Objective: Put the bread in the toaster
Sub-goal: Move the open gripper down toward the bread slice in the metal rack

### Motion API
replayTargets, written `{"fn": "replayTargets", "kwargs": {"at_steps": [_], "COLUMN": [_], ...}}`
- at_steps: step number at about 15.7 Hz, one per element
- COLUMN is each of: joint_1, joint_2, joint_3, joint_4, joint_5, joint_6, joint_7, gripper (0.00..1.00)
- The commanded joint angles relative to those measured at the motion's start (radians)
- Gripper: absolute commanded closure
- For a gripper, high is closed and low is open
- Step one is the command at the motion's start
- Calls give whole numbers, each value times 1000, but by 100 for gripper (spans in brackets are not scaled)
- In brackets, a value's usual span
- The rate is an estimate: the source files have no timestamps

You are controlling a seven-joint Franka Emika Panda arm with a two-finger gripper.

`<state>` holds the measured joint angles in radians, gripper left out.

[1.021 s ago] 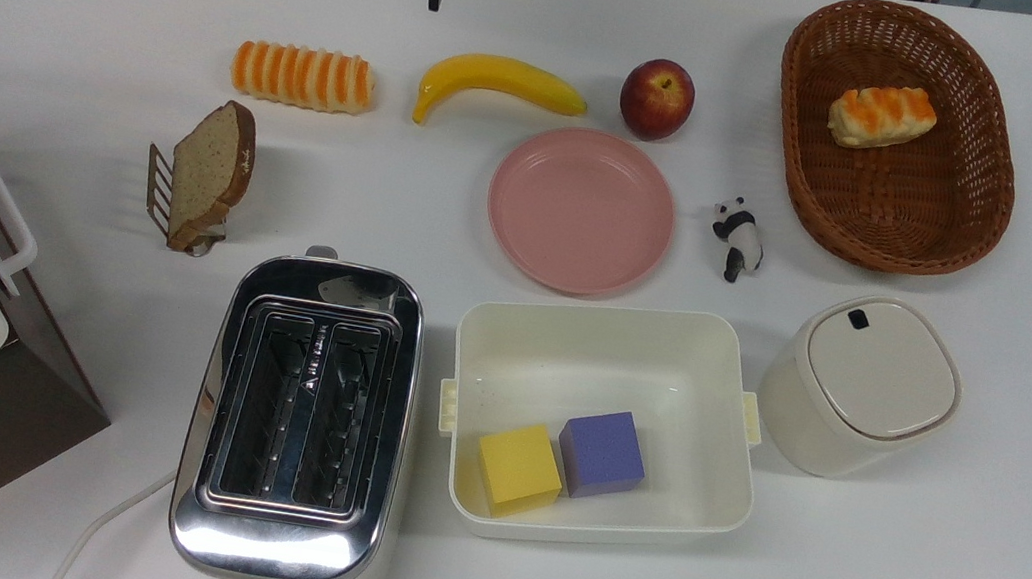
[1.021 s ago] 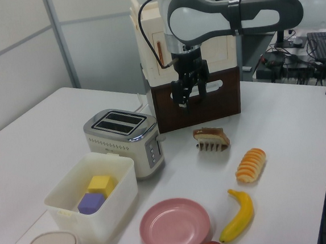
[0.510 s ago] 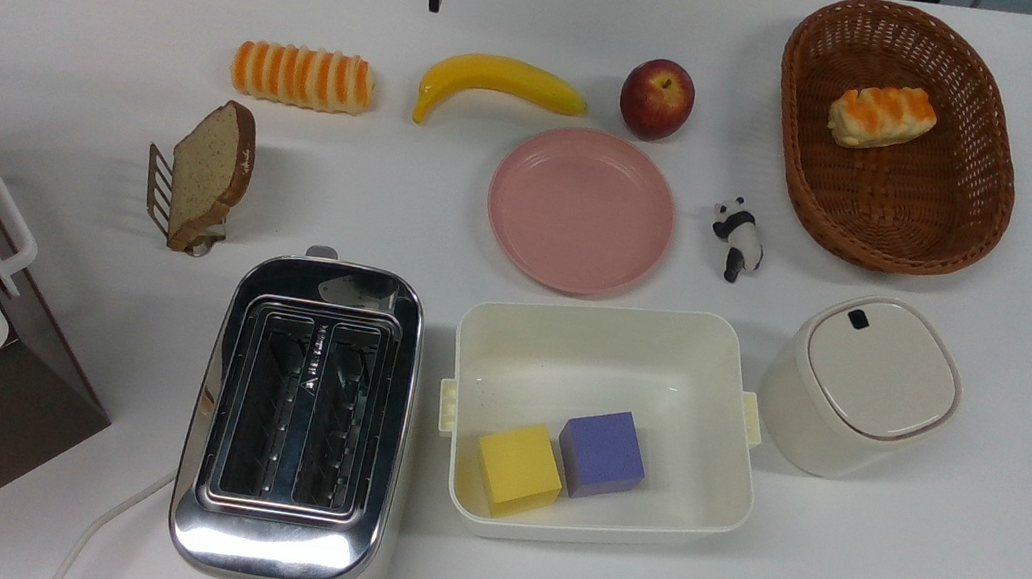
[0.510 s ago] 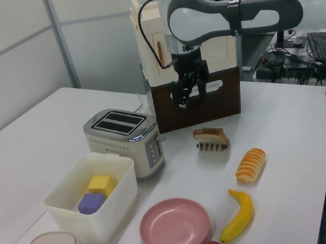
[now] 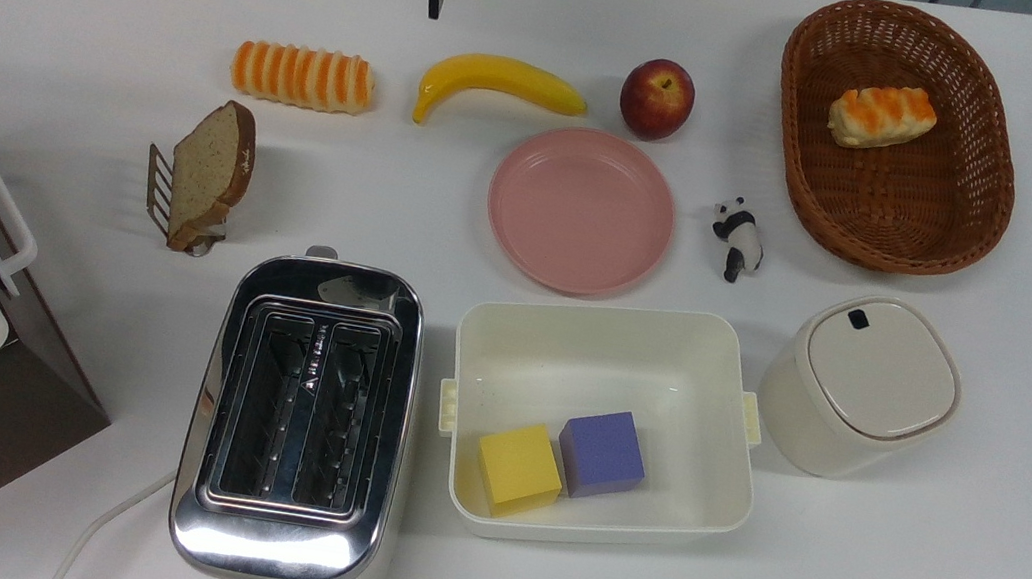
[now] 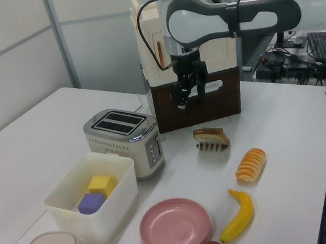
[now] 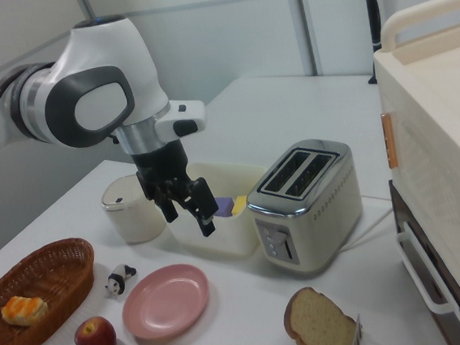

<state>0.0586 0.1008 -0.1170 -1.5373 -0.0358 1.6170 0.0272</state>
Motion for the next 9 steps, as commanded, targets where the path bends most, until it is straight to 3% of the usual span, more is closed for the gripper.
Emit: {"fn": "replayTargets", "kwargs": {"at_steps": [1,9], "joint_1": [14,17], "joint_2": [11,57], "joint_3": [-10,2], "joint_4": [-12,-12], "joint_5": [20,22], "joint_6": [46,138], "joint_7": [-7,-4], "gripper": [0,0]}}
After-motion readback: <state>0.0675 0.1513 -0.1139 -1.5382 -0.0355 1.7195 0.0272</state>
